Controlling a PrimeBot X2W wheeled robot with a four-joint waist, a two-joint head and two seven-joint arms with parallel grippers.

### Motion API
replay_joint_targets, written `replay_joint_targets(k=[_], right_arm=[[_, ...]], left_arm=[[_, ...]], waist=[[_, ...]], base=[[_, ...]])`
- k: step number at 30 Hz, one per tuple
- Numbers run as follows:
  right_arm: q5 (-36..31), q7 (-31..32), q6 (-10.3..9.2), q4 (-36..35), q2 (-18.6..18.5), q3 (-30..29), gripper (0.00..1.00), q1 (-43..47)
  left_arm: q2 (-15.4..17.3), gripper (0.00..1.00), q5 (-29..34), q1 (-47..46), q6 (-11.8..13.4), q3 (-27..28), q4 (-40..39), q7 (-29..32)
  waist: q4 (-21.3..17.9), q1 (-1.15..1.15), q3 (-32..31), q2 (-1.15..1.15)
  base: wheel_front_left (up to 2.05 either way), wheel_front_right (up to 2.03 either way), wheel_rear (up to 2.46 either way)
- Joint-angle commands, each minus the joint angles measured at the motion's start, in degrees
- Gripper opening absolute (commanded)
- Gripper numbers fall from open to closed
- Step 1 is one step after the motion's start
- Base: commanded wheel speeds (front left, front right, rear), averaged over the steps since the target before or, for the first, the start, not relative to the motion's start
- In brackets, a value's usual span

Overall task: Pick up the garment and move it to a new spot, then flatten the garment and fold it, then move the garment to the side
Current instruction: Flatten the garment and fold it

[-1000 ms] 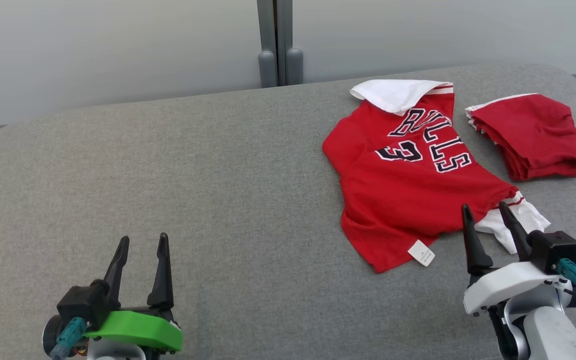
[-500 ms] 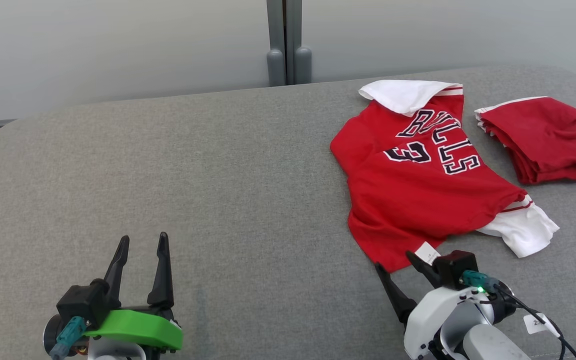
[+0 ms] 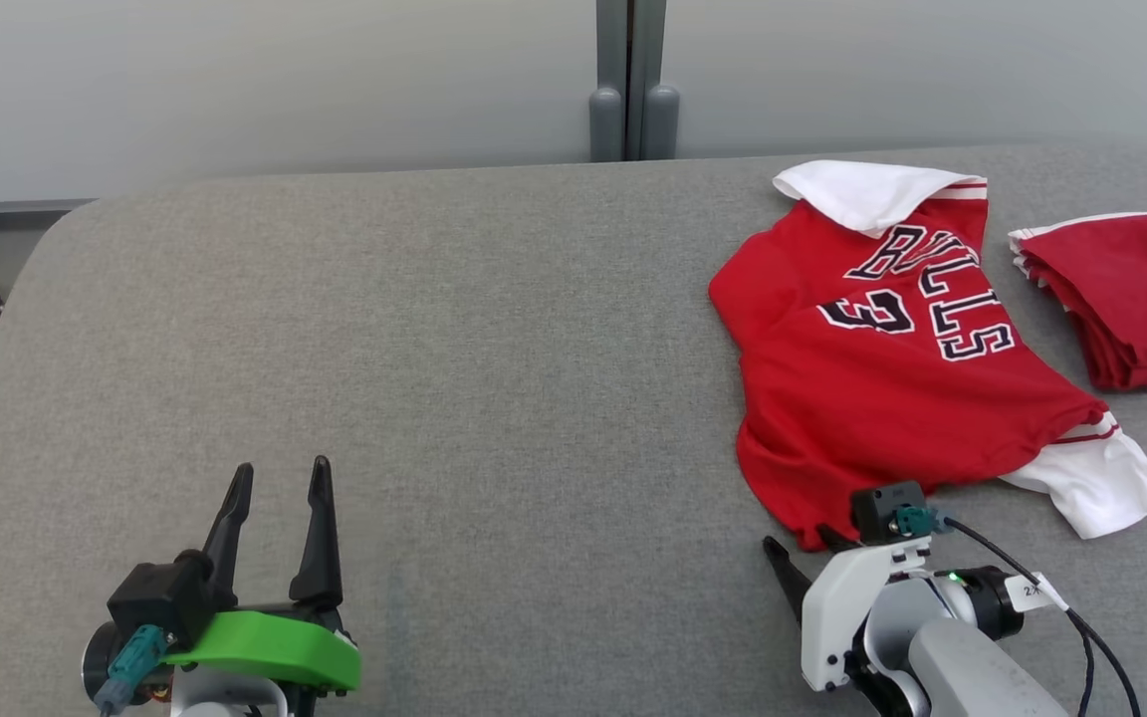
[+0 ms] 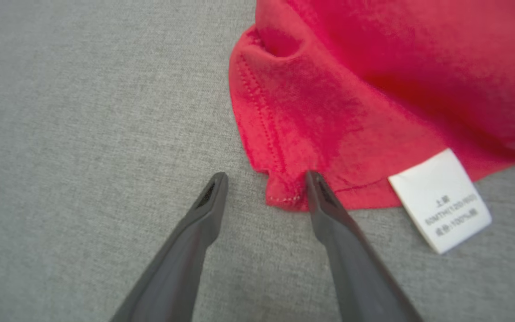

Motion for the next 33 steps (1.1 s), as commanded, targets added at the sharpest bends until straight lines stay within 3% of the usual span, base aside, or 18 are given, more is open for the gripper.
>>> replay_joint_targets(k=[1, 2, 3, 4, 11, 17, 25, 33], right_arm=[[0.27, 0.79, -0.08, 1.12, 0.29, -0.08, 0.47, 0.06], [-0.03, 0.87, -0.07, 1.53, 0.34, -0.28, 0.31, -0.1], [-0.36, 0.57, -0.05, 1.64, 0.38, -0.48, 0.05, -0.32], [-0.65, 0.14, -0.04, 1.79, 0.42, -0.8, 0.0, -0.55], [0.9, -2.52, -0.05, -2.1, 1.21, 0.04, 0.0, -1.09], [4.85, -2.9, -0.05, -6.27, 1.79, 5.74, 0.0, -3.52], [10.83, -4.06, -0.05, -3.01, 2.44, 15.33, 0.0, -11.7], [23.04, -5.74, -0.05, 0.56, 2.6, 26.27, 0.0, -17.99]], left_arm=[[0.14, 1.0, -0.25, -0.29, -0.18, 0.29, 0.13, -0.15], [0.13, 1.0, -0.24, -0.3, -0.18, 0.27, 0.14, -0.15], [0.13, 1.0, -0.23, -0.3, -0.18, 0.3, 0.14, -0.15], [0.12, 1.0, -0.21, -0.32, -0.18, 0.29, 0.15, -0.15], [0.1, 1.0, 0.12, -0.41, -0.18, 0.5, 0.01, -0.15], [0.05, 1.0, 0.52, -0.86, -0.18, 1.07, -0.21, -0.15], [-0.02, 1.0, 0.12, -1.56, -0.18, 0.4, 0.13, -0.15], [-0.07, 1.0, -1.14, -2.56, -0.18, -0.79, 0.78, -0.14]], waist=[[0.61, 0.0, 0.09, 0.0], [0.84, 0.0, 0.1, 0.0], [1.01, 0.0, 0.11, 0.0], [1.28, 0.0, 0.12, 0.0], [4.05, 0.0, -0.07, 0.0], [8.92, 0.0, 0.11, 0.0], [16.6, 0.0, 1.57, 0.0], [22.57, 0.0, 3.81, 0.0]], base=[[0.0, 0.0, 0.0], [0.0, 0.0, 0.0], [0.0, 0.0, 0.0], [0.0, 0.0, 0.0], [0.0, 0.0, 0.0], [0.0, 0.0, 0.0], [0.0, 0.0, 0.0], [0.0, 0.0, 0.0]])
